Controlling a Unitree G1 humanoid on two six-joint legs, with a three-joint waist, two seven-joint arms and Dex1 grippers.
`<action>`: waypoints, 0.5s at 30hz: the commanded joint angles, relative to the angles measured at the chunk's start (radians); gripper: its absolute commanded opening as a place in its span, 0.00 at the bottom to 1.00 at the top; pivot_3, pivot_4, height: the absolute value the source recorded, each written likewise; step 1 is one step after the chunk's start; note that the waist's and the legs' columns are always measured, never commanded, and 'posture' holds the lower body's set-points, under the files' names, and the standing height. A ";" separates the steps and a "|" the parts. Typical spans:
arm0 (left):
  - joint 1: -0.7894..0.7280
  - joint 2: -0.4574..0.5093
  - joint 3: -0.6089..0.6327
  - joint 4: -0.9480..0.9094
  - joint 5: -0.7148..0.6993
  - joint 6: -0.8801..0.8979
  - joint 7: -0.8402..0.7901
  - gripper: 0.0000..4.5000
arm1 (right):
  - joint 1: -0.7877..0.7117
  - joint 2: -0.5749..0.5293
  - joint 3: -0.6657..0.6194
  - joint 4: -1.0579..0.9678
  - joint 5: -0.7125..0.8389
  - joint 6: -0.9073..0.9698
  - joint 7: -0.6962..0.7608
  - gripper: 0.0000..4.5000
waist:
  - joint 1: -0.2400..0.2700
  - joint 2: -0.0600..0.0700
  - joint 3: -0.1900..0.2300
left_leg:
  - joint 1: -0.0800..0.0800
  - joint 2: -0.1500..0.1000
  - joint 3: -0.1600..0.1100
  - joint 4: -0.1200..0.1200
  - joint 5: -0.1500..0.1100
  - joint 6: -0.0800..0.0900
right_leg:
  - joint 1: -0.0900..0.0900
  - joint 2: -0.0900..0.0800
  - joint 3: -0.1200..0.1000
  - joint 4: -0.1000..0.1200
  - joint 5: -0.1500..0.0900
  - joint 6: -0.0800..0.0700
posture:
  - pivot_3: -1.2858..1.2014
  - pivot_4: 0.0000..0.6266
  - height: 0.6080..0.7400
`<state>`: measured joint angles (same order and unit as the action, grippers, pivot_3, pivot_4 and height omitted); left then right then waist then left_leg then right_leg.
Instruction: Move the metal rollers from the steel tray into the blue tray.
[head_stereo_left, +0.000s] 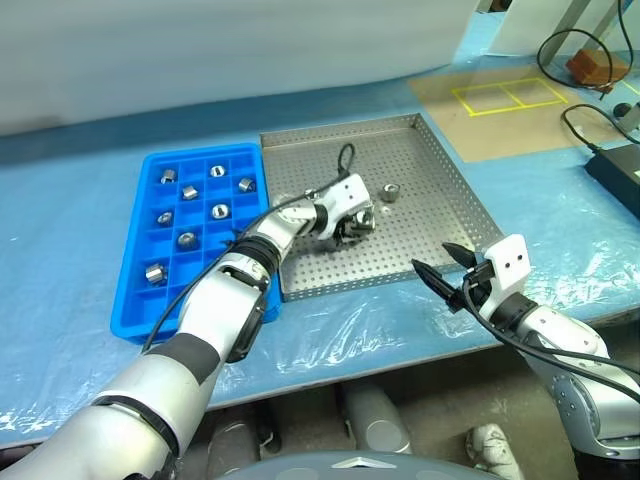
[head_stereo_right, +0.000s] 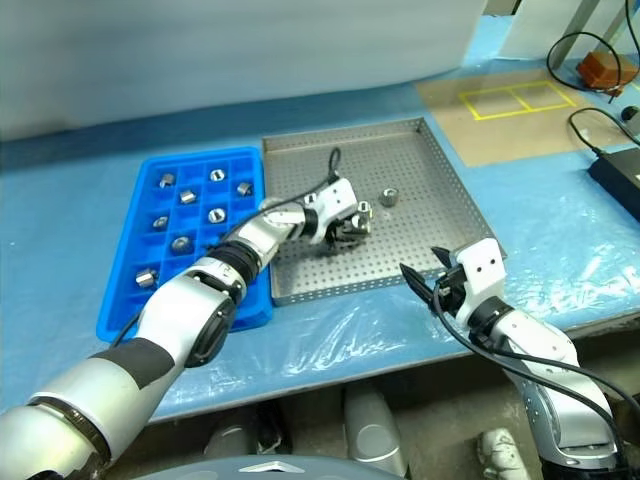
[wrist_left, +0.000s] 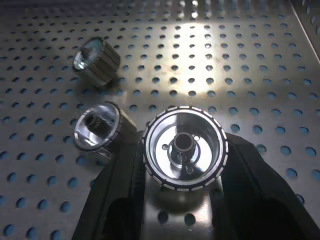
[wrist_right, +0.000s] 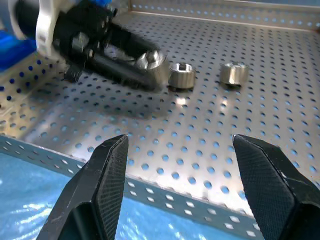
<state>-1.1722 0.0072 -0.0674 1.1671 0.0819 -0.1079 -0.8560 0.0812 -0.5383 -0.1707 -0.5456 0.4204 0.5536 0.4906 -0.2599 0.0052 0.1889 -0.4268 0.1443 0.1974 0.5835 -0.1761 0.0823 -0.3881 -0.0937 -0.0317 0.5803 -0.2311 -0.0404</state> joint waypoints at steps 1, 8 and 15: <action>-0.024 0.052 0.062 -0.180 -0.079 0.040 0.019 0.40 | -0.059 0.011 0.040 0.025 -0.001 -0.037 0.030 0.75 | 0.008 0.000 0.000 | -0.002 0.000 0.000 0.000 0.000 0.000 | -0.002 0.000 0.000 0.001 0.000 0.000 | 0.32 0.24 1.00; 0.199 0.238 0.085 -0.592 -0.141 0.238 -0.011 0.40 | -0.295 0.058 0.125 0.189 -0.017 -0.090 0.087 0.75 | 0.033 0.000 0.000 | 0.000 0.005 0.000 0.002 0.001 -0.001 | -0.005 0.001 -0.002 0.011 0.000 0.000 | 0.38 0.24 1.00; 0.412 0.366 0.147 -1.006 -0.271 0.432 -0.010 0.40 | -0.432 0.091 0.197 0.350 -0.044 -0.147 0.175 0.75 | 0.168 0.001 0.002 | -0.007 0.010 0.000 0.008 0.006 -0.007 | -0.014 0.002 -0.004 0.026 -0.001 -0.001 | 0.45 0.24 1.00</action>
<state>-0.7853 0.3439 0.0464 0.2578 -0.1448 0.2858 -0.8605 -0.3158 -0.4554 0.0176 -0.2033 0.3773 0.4421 0.6394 -0.0920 0.0058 0.1907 -0.4329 0.1554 0.1977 0.5917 -0.1692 0.0745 -0.4024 -0.0918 -0.0363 0.6073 -0.2318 -0.0415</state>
